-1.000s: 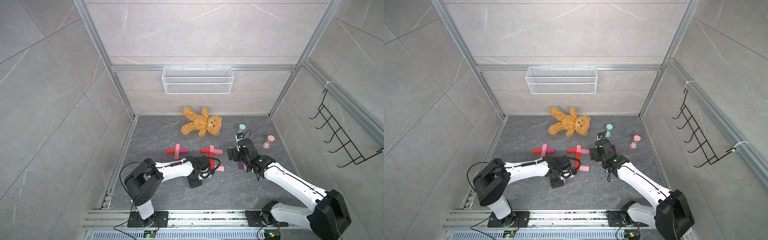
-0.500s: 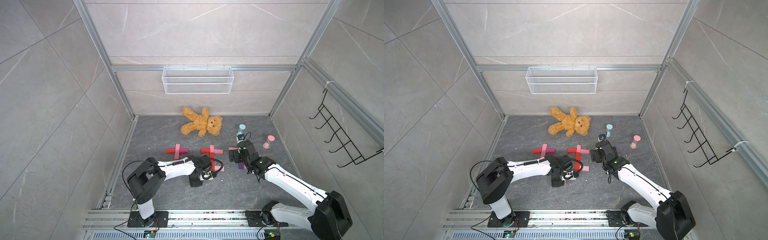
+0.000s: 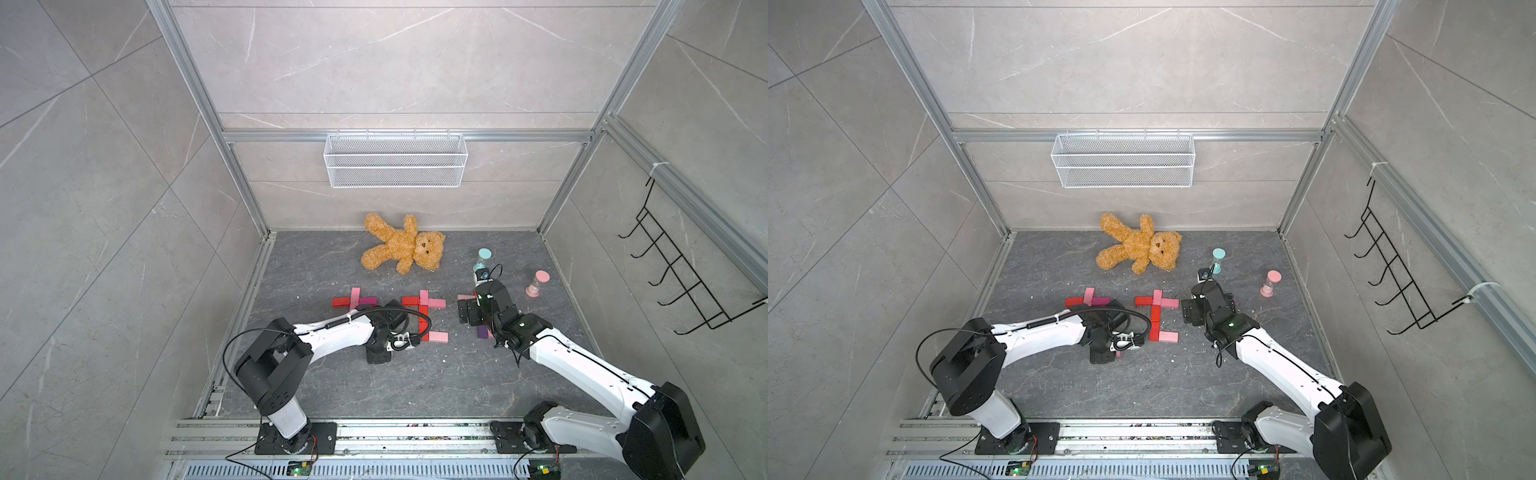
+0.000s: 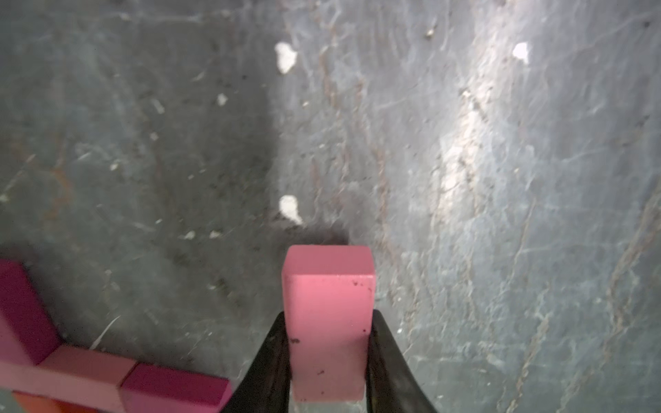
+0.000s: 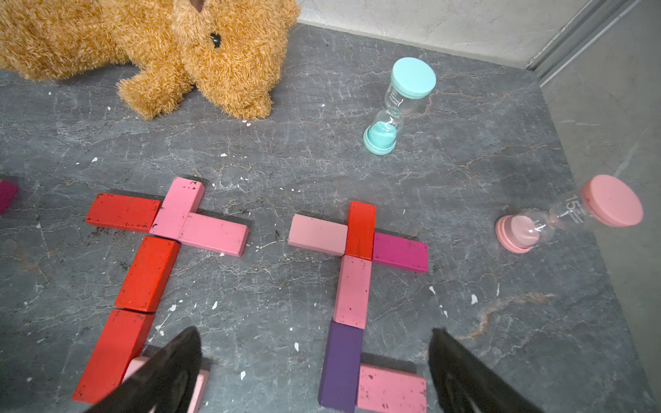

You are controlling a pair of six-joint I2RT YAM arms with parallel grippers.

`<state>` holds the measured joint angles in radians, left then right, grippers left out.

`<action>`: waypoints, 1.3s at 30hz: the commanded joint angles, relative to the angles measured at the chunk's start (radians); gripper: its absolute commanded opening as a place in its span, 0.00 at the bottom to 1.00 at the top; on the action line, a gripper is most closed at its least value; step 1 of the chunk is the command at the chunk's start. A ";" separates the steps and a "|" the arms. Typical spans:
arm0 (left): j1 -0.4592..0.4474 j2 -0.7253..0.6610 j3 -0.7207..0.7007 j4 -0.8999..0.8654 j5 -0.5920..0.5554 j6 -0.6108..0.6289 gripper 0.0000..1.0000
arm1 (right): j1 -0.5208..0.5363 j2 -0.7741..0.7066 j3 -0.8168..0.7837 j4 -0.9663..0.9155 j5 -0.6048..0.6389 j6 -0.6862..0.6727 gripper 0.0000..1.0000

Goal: Assemble the letter t with building blocks
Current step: Pick up the building block from the center of the board, then assemble the building block at the center of the board.

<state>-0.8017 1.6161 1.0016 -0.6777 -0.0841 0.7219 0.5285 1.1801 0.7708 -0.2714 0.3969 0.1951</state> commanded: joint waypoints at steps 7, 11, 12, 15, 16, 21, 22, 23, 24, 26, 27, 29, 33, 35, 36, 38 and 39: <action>0.127 -0.113 0.022 -0.055 0.096 0.280 0.12 | -0.003 -0.025 -0.012 0.009 0.000 0.015 1.00; 0.190 -0.046 0.122 -0.155 0.195 0.274 0.11 | -0.002 -0.024 -0.006 0.008 -0.003 0.014 1.00; 0.204 -0.024 0.154 -0.178 0.224 0.268 0.11 | -0.002 -0.024 -0.005 0.008 -0.004 0.013 1.00; 0.231 0.032 0.208 -0.207 0.250 0.262 0.11 | -0.003 -0.022 -0.002 0.005 -0.006 0.012 1.00; 0.238 0.049 0.218 -0.206 0.247 0.259 0.12 | -0.002 -0.023 -0.001 0.002 -0.007 0.012 1.00; 0.261 0.106 0.238 -0.206 0.237 0.230 0.13 | -0.002 -0.031 -0.002 -0.002 -0.006 0.012 1.00; 0.263 0.113 0.238 -0.202 0.228 0.224 0.13 | -0.002 -0.030 -0.001 -0.003 -0.007 0.013 1.00; 0.266 0.118 0.235 -0.196 0.219 0.219 0.13 | -0.002 -0.031 -0.001 -0.003 -0.008 0.012 1.00; 0.267 0.122 0.233 -0.191 0.215 0.217 0.13 | -0.002 -0.029 0.001 -0.003 -0.008 0.013 1.00; 0.272 0.131 0.226 -0.182 0.220 0.216 0.13 | -0.002 -0.025 0.003 -0.003 -0.009 0.012 1.00; 0.274 0.134 0.223 -0.176 0.226 0.214 0.13 | -0.003 -0.024 0.004 -0.003 -0.011 0.012 1.00; 0.277 0.142 0.213 -0.157 0.226 0.216 0.13 | -0.003 -0.022 0.005 -0.003 -0.010 0.012 1.00; 0.279 0.159 0.172 -0.102 0.174 0.242 0.12 | -0.003 -0.022 0.008 -0.005 -0.010 0.010 1.00; 0.279 0.166 0.157 -0.080 0.157 0.258 0.12 | -0.002 -0.020 0.008 -0.006 -0.010 0.011 1.00; 0.279 0.172 0.152 -0.073 0.144 0.263 0.12 | -0.002 -0.021 0.008 -0.006 -0.010 0.010 1.00; 0.279 0.182 0.152 -0.068 0.129 0.273 0.12 | -0.002 -0.020 0.006 -0.008 -0.010 0.012 1.00; 0.279 0.185 0.152 -0.065 0.121 0.276 0.12 | -0.002 -0.021 0.004 -0.006 -0.010 0.012 1.00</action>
<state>-0.5274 1.7863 1.1511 -0.7662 0.0685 0.9615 0.5285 1.1679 0.7700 -0.2718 0.3927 0.1951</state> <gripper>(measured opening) 0.298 0.994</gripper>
